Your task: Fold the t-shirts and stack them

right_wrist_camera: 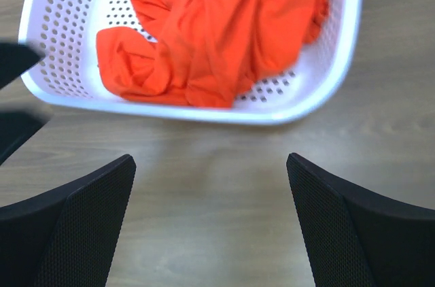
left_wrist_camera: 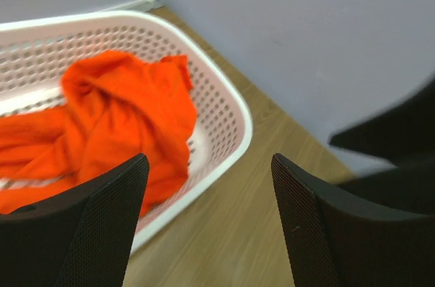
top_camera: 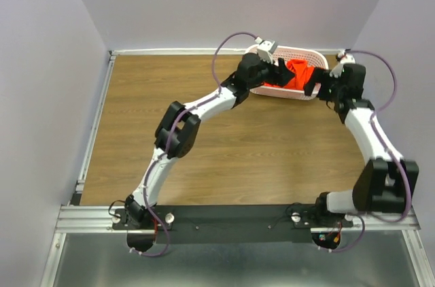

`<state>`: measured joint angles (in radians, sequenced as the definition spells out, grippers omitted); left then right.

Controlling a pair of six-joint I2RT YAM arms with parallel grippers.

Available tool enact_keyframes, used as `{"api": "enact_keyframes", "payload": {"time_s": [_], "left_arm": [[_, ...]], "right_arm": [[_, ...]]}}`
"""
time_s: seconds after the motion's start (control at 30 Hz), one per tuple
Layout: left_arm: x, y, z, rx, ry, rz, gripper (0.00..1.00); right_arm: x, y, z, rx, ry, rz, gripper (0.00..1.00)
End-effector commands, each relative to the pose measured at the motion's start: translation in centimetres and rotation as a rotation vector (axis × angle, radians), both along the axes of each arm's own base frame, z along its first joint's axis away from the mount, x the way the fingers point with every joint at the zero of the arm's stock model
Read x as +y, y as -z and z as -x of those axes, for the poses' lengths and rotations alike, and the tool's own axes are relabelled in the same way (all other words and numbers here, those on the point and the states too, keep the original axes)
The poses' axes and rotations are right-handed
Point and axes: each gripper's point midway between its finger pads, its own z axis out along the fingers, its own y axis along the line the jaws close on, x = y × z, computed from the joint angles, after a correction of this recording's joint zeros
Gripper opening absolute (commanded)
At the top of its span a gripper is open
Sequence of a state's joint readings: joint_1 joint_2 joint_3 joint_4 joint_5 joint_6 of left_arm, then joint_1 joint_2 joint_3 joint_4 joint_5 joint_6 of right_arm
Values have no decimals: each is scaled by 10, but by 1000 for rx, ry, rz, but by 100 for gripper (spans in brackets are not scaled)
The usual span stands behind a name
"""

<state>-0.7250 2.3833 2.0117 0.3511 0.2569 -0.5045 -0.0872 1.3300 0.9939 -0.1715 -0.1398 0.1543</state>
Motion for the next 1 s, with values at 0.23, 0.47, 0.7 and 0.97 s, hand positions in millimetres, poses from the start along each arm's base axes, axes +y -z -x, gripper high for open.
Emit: {"api": "enact_keyframes", "payload": {"time_s": [0.23, 0.47, 0.7, 0.97], "left_arm": [[187, -155, 38, -236, -315, -48, 86], [254, -154, 95, -261, -373, -146, 88], [321, -135, 156, -325, -484, -252, 89], [371, -105, 180, -402, -630, -351, 93]], "right_arm": [[19, 53, -121, 143, -169, -101, 88], [14, 103, -158, 249, -124, -32, 80], [19, 108, -154, 283, -170, -2, 3], [95, -75, -119, -97, -421, 172, 1]]}}
